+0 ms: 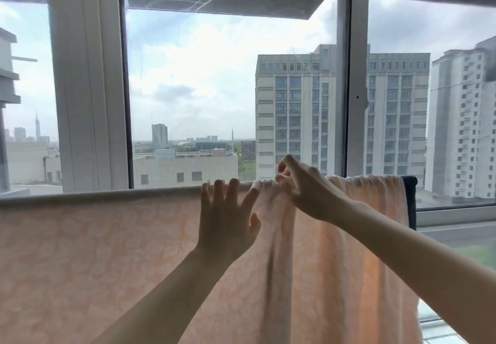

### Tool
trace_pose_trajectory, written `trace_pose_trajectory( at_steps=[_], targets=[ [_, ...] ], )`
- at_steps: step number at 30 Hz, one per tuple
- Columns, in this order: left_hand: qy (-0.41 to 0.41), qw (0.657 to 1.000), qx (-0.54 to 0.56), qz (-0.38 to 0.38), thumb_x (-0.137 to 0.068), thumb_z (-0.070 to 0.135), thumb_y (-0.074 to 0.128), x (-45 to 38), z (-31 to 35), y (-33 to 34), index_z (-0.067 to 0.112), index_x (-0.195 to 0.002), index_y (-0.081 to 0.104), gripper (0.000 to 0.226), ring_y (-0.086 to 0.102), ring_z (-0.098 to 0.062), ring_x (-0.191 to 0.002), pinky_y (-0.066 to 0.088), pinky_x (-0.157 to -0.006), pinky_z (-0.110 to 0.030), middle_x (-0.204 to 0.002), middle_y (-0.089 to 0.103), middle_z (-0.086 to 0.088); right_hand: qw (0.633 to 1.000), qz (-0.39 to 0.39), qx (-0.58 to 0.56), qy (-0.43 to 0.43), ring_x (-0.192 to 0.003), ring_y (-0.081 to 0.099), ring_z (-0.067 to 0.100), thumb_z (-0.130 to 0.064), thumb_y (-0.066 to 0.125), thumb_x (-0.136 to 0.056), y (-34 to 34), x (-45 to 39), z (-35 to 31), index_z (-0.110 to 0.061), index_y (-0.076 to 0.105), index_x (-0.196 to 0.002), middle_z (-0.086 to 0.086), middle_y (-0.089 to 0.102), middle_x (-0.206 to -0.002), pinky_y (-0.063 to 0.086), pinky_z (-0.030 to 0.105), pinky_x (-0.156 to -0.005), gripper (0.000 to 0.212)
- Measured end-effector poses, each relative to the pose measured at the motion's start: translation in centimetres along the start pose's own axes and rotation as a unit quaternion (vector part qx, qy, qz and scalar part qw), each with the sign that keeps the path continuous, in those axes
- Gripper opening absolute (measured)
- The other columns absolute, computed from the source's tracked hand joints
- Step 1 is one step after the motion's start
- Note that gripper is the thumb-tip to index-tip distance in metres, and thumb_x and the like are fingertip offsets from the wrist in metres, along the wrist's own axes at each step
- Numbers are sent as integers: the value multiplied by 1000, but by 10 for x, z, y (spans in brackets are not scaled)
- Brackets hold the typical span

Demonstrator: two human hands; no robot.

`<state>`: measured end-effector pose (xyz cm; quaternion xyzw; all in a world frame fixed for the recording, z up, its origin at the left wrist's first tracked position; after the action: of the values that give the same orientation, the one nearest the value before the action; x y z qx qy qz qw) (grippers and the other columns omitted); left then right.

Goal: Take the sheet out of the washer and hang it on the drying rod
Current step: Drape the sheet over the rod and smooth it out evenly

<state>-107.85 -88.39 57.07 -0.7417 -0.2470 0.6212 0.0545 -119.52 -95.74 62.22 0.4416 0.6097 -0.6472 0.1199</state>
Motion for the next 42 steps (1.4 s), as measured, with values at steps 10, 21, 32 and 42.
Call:
trace_pose_trajectory(
  at_steps=[10,21,32,42],
  targets=[
    [15,1000,-9,6,-75,38,65,1,1,0,23,-132,51,60,51,-37,-103,41,-94,-60,-112,54,-13,981,-123,-28,146,-75,61,17,-22,55,-97,27,-46,20,-2,69,-93,12,67,-88,49,23,-65,25],
    [12,1000,10,6,-73,37,72,-19,37,0,12,-117,54,54,53,-36,-98,46,-90,-59,-106,55,-13,989,-1,-23,147,-75,64,22,-19,55,-97,12,-37,35,-1,65,-86,11,66,-81,55,34,-73,23],
    [21,998,21,60,-77,37,67,-12,39,16,14,-126,51,57,53,-38,-106,37,-99,-62,-115,56,-16,985,70,-134,79,-91,68,5,-15,68,-87,-6,11,52,-15,66,-98,-6,70,-93,57,28,-85,11],
    [29,997,8,74,-76,35,65,-11,31,14,13,-126,54,55,52,-39,-103,38,-97,-62,-112,53,-17,987,133,-72,53,-84,68,1,-18,67,-90,-5,10,48,-28,68,-92,-15,71,-85,58,35,-79,10]
  ],
)
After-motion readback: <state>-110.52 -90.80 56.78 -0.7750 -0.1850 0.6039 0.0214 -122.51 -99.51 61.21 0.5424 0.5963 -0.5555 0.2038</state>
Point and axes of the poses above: each hand's wrist, its own x-axis away from the middle knuckle, its own y-axis out of the palm, z = x × y, the point moved 9 cm from there along -x, towards the middle knuckle
